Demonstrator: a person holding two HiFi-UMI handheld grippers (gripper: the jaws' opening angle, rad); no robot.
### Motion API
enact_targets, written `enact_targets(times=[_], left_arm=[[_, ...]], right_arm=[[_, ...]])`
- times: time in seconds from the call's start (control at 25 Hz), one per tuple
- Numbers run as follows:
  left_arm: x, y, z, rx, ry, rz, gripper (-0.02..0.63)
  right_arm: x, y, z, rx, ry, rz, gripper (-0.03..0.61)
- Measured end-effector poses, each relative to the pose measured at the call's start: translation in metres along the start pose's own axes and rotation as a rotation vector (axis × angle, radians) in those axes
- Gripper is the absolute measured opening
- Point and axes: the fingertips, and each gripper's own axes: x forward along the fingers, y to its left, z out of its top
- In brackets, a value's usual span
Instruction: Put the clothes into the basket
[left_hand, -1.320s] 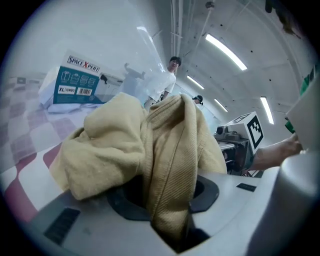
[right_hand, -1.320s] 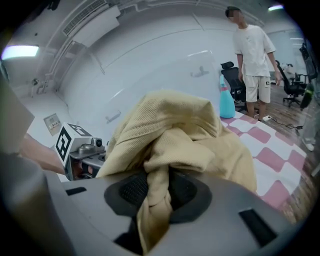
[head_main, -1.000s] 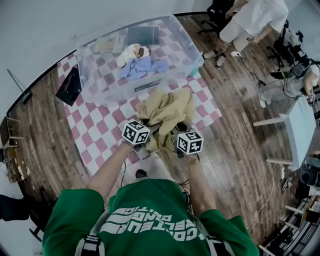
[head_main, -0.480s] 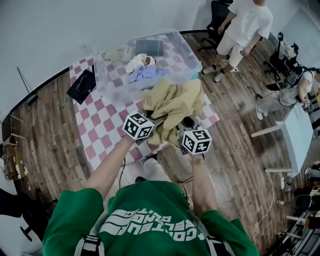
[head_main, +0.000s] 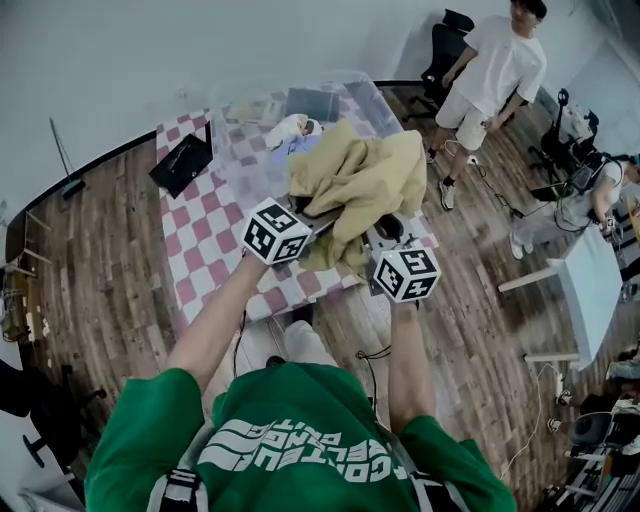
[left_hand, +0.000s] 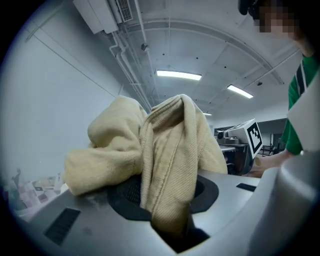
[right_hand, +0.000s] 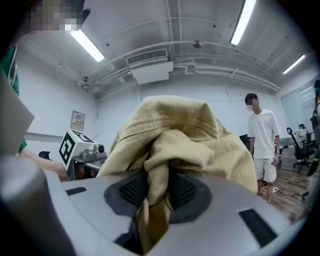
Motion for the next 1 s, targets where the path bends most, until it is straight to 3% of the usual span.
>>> enact_targets(times=[0.2, 0.6, 1.0], left_arm=[[-0.015, -0.001, 0.029, 0.042, -0.033, 0.029, 0.117], [-0.023, 0.019, 0.035, 0.029, -0.046, 0.080, 0.117], [-0.026, 0.099, 0.071, 0.049, -0.069, 0.155, 0.117]], right_arm=[[0.000, 0.011, 0.029, -0.024, -0.047, 0.022, 0.109], [0.022, 0.015, 0.037, -0.042, -0.040, 0.077, 0.109], [0.104, 0.005, 0.074, -0.074, -0.064, 0.152, 0.109]])
